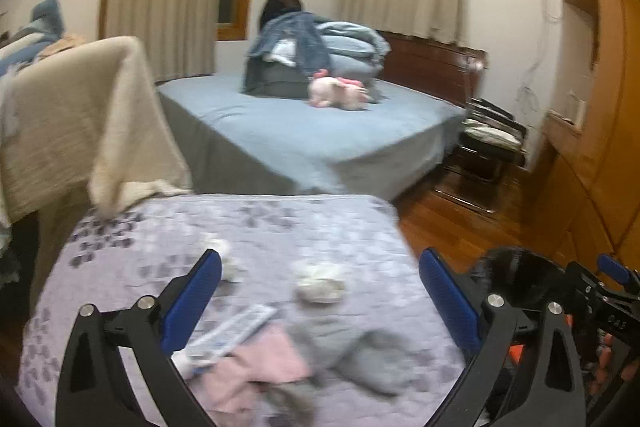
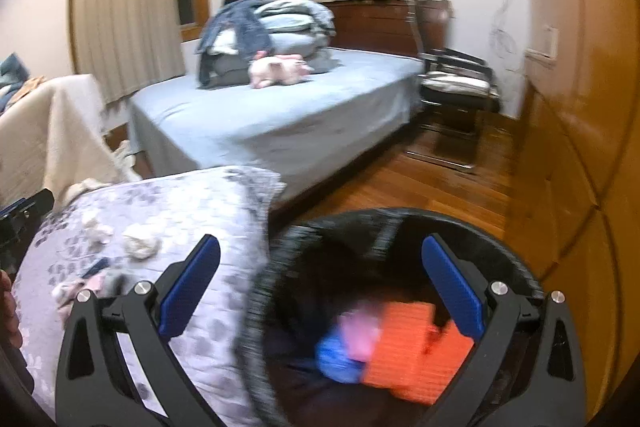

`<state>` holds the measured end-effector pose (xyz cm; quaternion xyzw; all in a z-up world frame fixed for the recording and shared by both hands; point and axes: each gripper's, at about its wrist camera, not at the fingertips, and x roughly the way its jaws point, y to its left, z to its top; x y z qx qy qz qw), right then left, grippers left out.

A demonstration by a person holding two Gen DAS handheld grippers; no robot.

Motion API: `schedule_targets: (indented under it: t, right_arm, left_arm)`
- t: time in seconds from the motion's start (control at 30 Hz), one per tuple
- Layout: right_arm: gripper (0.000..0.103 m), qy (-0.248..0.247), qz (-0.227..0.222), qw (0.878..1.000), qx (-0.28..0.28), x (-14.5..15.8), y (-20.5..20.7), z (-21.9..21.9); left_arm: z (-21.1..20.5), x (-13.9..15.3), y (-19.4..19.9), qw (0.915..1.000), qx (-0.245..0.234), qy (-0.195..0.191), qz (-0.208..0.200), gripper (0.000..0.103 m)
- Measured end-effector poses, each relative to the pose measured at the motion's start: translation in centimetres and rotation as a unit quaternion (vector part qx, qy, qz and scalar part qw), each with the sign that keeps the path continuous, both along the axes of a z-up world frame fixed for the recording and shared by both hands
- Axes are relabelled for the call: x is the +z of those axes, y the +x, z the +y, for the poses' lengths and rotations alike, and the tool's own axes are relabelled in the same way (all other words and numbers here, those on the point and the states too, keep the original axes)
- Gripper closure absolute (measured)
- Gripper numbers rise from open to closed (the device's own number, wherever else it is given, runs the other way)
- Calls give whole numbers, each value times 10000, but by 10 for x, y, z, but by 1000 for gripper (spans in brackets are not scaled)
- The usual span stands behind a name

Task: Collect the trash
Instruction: 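Return to the quilt and grasp a white crumpled tissue with the right tool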

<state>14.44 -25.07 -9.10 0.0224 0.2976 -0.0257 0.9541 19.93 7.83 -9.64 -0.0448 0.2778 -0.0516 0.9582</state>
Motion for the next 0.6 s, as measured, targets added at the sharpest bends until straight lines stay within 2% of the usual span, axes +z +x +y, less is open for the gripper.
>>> schedule_targets:
  t: [0.23,0.6]
  right_arm:
    - [5,51,-57,9981,610,-2,30,64]
    - [5,144,220,9928,1168,-33,84,137]
  left_arm:
    - [49,-9,4,9988,475,76,74,6]
    - [103,-37,27,9959,868,63,263,6]
